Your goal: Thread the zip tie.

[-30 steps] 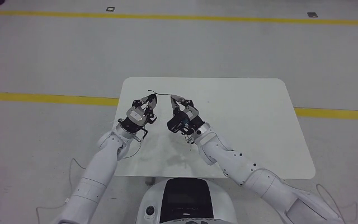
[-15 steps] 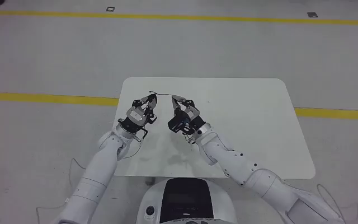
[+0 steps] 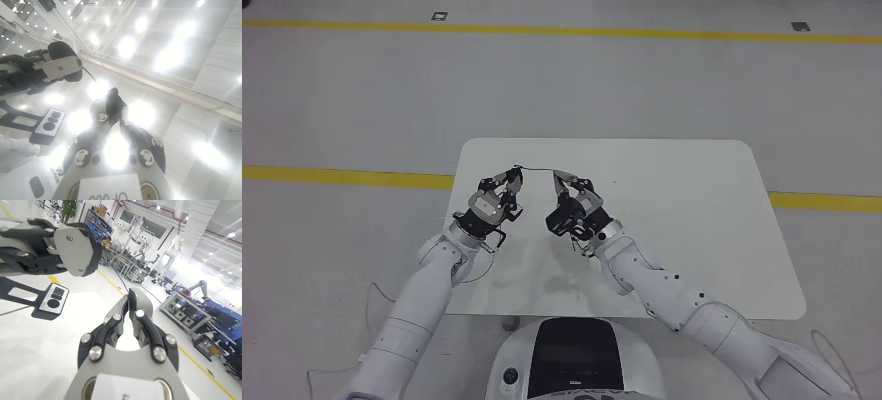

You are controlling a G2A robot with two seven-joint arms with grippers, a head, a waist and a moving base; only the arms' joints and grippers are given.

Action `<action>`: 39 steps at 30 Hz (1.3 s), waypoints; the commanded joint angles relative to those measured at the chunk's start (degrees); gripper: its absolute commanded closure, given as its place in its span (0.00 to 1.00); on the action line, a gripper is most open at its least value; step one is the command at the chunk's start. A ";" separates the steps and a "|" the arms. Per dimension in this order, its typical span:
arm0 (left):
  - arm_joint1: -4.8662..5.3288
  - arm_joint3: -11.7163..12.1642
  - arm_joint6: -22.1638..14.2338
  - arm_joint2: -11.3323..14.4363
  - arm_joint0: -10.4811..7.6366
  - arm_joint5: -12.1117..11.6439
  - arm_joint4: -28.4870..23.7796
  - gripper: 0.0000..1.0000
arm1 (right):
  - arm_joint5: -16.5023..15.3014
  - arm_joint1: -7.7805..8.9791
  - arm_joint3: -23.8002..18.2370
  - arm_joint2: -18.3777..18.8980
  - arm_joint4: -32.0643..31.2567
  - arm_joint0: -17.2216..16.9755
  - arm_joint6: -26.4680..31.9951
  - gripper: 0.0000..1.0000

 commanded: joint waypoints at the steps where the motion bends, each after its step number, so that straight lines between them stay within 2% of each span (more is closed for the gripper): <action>1: 0.00 0.00 0.00 0.00 0.00 0.00 0.00 1.00 | 0.00 0.10 -0.02 -0.08 0.00 0.05 0.20 1.00; 39: 0.00 0.00 0.00 0.00 0.00 0.00 0.00 1.00 | 0.00 2.86 -1.35 0.25 0.00 -1.13 3.43 1.00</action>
